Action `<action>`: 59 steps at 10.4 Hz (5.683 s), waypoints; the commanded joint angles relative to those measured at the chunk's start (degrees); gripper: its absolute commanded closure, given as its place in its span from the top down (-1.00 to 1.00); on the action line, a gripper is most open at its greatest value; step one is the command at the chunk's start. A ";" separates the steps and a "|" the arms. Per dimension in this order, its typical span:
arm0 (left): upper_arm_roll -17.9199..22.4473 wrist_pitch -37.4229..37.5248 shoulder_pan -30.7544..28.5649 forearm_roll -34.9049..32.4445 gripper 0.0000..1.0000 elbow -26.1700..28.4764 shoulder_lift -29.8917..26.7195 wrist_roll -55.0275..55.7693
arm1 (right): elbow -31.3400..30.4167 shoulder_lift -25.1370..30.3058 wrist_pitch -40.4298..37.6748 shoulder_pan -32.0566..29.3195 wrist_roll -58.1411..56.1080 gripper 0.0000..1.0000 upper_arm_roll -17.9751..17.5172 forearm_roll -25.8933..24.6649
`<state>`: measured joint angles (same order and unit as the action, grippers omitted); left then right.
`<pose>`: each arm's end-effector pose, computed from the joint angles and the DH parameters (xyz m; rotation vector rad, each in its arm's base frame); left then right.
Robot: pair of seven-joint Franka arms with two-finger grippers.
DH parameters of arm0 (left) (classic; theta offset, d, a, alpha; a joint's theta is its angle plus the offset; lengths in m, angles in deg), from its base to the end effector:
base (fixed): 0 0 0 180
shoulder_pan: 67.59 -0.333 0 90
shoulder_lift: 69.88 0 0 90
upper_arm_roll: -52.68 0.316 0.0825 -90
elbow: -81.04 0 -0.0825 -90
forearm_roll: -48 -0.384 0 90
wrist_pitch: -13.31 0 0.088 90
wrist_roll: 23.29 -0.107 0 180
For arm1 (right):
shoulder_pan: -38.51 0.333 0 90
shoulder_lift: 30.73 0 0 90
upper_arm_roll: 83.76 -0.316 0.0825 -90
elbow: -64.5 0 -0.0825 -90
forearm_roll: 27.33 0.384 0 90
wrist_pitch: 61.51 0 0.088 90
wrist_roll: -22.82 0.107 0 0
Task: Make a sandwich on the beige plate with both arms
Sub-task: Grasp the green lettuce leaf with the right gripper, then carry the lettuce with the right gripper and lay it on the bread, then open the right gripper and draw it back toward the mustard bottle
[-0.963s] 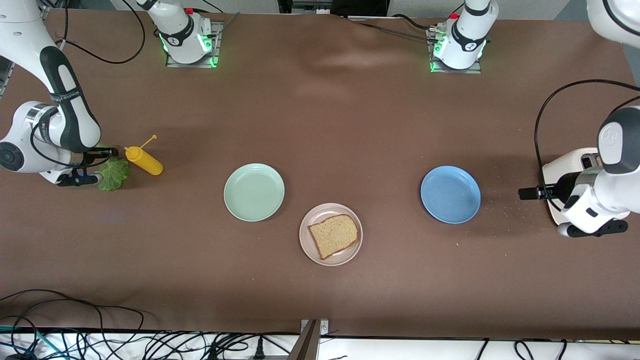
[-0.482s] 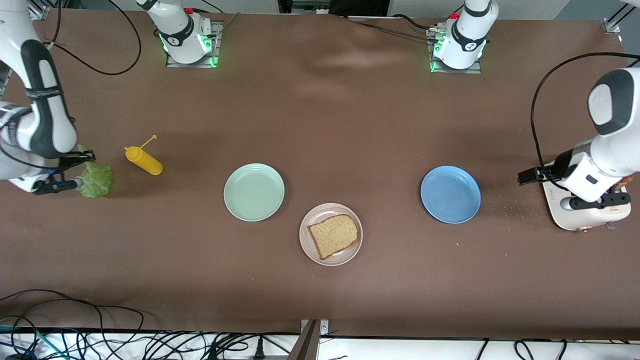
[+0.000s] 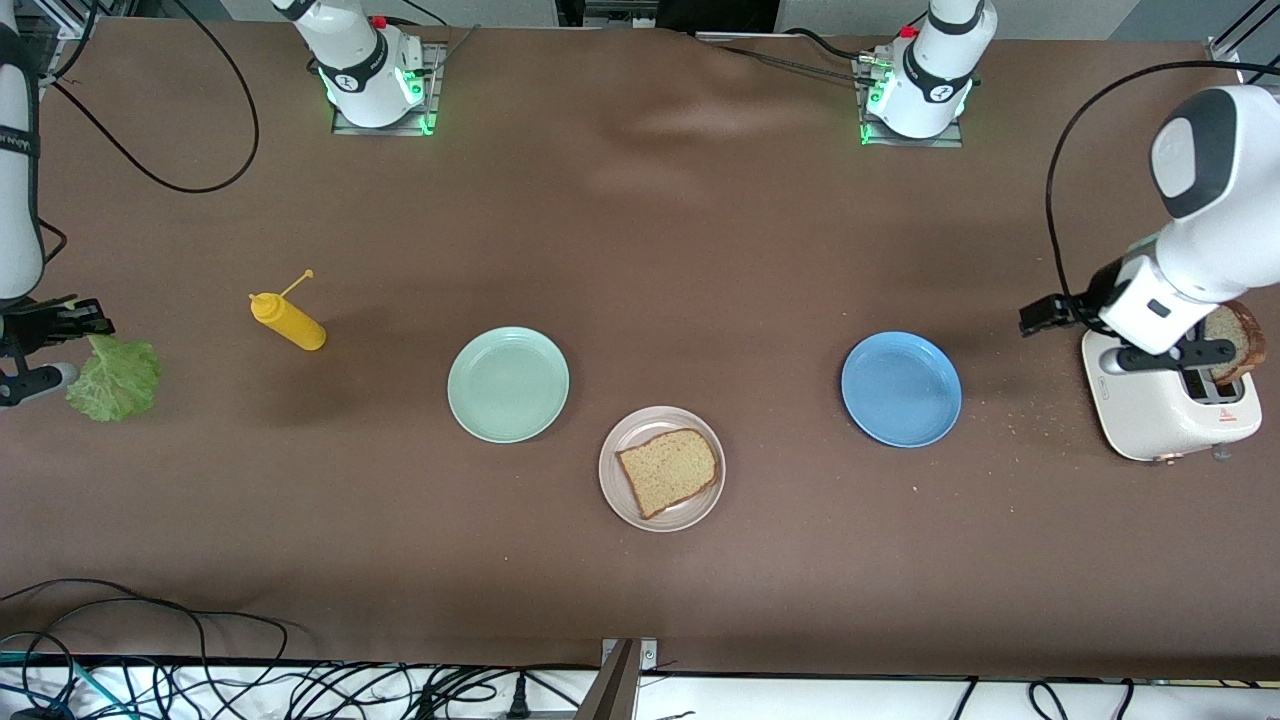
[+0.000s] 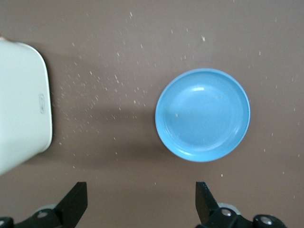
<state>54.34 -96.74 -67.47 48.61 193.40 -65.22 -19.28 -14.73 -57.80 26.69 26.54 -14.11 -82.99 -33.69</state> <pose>0.5617 0.0141 0.4234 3.1270 0.1583 -0.1908 0.6410 -0.1558 0.4199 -2.9986 -0.6656 0.5200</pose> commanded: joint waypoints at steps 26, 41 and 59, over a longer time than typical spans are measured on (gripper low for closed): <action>-0.78 17.86 1.63 0.71 1.00 -26.06 3.42 0.03 | 17.61 -35.77 63.93 46.34 24.36 -1.00 -5.07 -4.80; -0.87 19.00 1.89 0.72 1.00 -26.41 3.86 0.12 | 14.46 -24.11 44.39 42.92 27.09 1.00 -5.33 1.26; -0.87 19.00 1.98 0.72 1.00 -26.41 4.21 0.03 | -6.04 12.09 0.25 23.31 37.90 1.00 10.93 6.81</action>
<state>53.28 -78.96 -65.65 48.72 168.90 -61.79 -19.27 -8.09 -54.26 20.38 49.39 22.81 -72.25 -27.17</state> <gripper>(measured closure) 0.000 0.031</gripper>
